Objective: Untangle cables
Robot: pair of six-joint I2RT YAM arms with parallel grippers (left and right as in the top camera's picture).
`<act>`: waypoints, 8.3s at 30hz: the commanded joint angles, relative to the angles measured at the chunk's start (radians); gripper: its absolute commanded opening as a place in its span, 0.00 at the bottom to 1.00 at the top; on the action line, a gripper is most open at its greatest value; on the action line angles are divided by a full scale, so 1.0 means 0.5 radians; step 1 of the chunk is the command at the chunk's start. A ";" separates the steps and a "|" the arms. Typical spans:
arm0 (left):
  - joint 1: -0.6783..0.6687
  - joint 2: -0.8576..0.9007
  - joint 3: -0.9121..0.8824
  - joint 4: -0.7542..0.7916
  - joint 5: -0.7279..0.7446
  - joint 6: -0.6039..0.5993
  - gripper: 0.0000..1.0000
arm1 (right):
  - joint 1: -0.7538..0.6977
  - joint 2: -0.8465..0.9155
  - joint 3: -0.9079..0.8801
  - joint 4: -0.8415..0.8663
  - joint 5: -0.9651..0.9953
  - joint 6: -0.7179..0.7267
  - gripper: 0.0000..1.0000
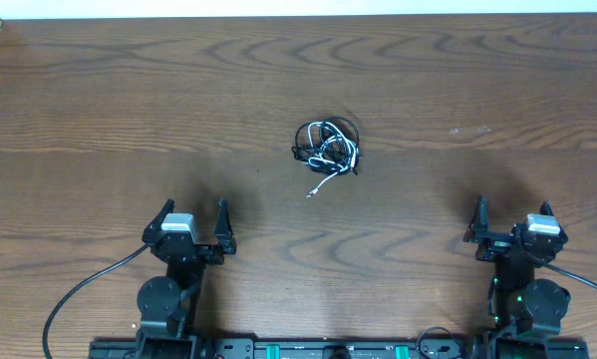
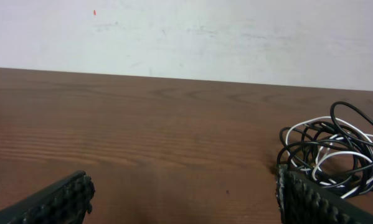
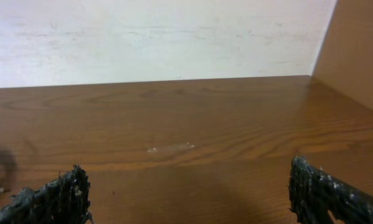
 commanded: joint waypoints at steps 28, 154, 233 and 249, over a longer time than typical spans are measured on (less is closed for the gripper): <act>-0.008 -0.012 -0.017 -0.091 0.011 0.027 0.95 | -0.014 0.001 -0.002 -0.009 -0.011 0.005 0.99; -0.008 0.652 0.724 -0.204 0.923 -0.530 0.95 | -0.014 0.002 -0.002 -0.009 -0.011 0.005 0.99; -0.403 1.835 1.617 -0.619 0.554 -1.810 0.94 | -0.014 0.002 -0.002 -0.009 -0.011 0.005 0.99; -1.076 2.612 1.670 -0.366 -0.404 -1.563 0.90 | -0.014 0.002 -0.002 -0.009 -0.011 0.005 0.99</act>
